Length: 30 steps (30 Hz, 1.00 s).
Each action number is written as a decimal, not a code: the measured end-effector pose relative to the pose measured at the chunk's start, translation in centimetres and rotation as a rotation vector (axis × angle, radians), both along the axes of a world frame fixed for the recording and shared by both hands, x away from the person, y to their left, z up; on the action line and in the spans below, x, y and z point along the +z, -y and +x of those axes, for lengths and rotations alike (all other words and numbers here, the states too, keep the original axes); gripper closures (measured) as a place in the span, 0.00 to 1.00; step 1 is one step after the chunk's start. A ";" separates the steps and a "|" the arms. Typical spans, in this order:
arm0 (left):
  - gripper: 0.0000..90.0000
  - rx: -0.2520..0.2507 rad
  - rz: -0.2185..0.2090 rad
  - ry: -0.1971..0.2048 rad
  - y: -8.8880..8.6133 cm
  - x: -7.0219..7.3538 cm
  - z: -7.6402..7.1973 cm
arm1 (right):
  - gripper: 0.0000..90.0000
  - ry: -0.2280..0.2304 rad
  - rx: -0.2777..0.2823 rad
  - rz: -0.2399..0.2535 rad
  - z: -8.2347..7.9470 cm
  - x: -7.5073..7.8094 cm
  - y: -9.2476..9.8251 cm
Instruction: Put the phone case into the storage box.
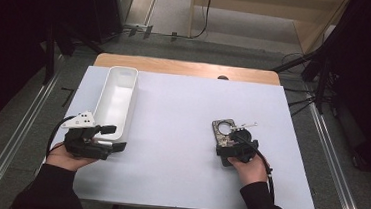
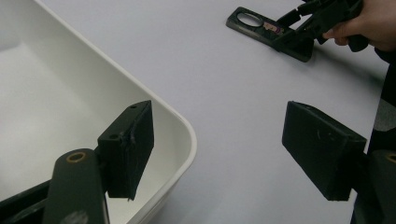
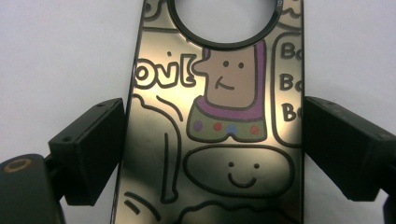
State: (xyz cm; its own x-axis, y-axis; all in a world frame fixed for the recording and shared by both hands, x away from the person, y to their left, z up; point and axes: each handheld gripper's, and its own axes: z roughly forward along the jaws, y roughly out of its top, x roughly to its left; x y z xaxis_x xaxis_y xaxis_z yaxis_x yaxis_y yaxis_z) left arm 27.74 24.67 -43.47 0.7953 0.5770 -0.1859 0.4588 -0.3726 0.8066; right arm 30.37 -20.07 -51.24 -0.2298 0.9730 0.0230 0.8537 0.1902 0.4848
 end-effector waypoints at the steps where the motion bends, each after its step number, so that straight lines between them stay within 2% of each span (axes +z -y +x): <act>1: 0.27 0.000 -0.001 0.000 0.0 0.0 0.0 | 0.09 0.000 0.000 0.000 0.0 0.0 0.0; 12: 0.27 0.003 -0.001 0.004 0.1 0.1 0.0 | 0.11 -0.015 -0.011 -0.003 0.2 0.2 0.0; 24: 0.27 0.014 -0.004 0.007 -0.2 0.1 0.1 | 0.11 -0.051 -0.016 0.042 0.6 0.5 0.5; 30: 0.27 0.024 -0.005 0.011 -0.3 0.3 0.1 | 0.11 -0.064 0.002 0.066 0.8 1.0 0.6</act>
State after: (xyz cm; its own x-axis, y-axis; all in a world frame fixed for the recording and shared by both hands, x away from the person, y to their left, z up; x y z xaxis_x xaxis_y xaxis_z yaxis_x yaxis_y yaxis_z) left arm 27.86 25.00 -43.17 0.7832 0.5952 -0.1802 0.4587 -0.3573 0.8136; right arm 31.15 -20.62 -50.29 -0.2280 0.9684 0.1013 0.8829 0.1617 0.4408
